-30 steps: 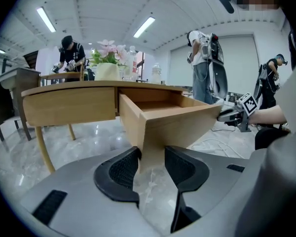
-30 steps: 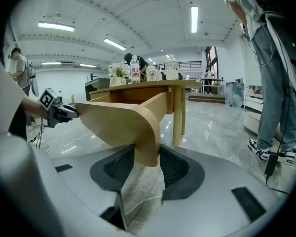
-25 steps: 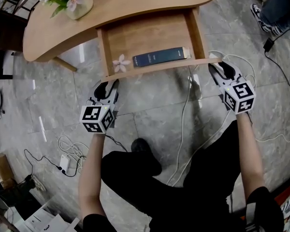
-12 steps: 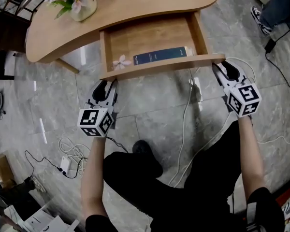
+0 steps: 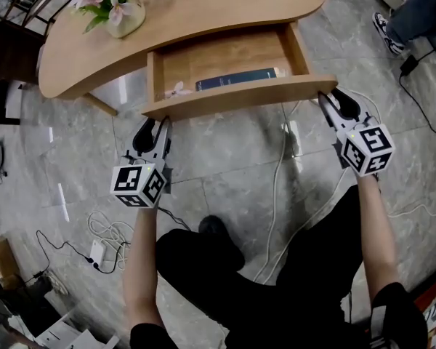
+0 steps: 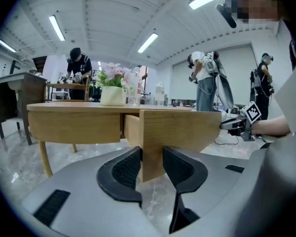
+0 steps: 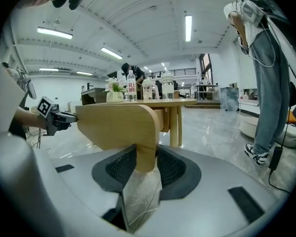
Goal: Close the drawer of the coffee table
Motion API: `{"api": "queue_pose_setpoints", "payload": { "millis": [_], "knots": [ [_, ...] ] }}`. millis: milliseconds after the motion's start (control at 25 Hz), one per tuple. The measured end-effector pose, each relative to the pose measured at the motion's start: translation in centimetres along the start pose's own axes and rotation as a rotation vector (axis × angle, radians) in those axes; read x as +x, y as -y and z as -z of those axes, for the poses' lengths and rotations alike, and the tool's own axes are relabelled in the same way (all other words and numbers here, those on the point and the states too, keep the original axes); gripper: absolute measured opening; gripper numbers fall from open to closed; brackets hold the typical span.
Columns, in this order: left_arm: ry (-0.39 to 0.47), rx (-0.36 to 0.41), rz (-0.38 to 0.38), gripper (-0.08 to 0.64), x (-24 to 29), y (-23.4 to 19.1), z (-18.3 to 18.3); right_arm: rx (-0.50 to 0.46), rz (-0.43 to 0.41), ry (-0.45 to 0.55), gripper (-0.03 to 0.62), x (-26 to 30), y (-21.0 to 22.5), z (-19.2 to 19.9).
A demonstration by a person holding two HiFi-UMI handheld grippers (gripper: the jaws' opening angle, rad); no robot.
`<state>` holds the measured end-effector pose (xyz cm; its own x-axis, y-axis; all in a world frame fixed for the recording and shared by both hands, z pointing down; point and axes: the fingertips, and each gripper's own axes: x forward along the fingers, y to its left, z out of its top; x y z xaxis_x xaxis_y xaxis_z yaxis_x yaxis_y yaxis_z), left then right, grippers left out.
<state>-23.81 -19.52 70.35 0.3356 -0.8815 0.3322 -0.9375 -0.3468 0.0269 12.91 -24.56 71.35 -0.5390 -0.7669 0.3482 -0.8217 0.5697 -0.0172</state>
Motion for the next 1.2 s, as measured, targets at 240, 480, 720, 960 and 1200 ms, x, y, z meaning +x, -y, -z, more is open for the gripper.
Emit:
{"api": "queue_pose_setpoints", "payload": {
  "millis": [240,480,720,960,1200],
  "knots": [
    [-0.011,0.005,-0.005,0.149,1.1,-0.6,-0.4,0.0,0.033,0.005,0.135,0.9,0.5,-0.5],
    [-0.029,0.027,0.001,0.146,2.6,-1.6,-0.9,-0.005,0.067,0.01,0.133,2.3,1.2,-1.0],
    [-0.042,0.039,-0.01,0.144,4.5,-2.6,-1.3,-0.018,0.1,0.004,0.132,4.1,2.2,-1.5],
    [-0.053,0.051,-0.02,0.143,6.2,-3.6,-1.4,-0.03,0.14,-0.006,0.13,5.9,3.0,-1.6],
    [-0.082,0.059,-0.031,0.14,8.4,-4.6,-1.2,-0.041,0.158,-0.027,0.127,8.1,4.1,-1.6]
  ]
}}
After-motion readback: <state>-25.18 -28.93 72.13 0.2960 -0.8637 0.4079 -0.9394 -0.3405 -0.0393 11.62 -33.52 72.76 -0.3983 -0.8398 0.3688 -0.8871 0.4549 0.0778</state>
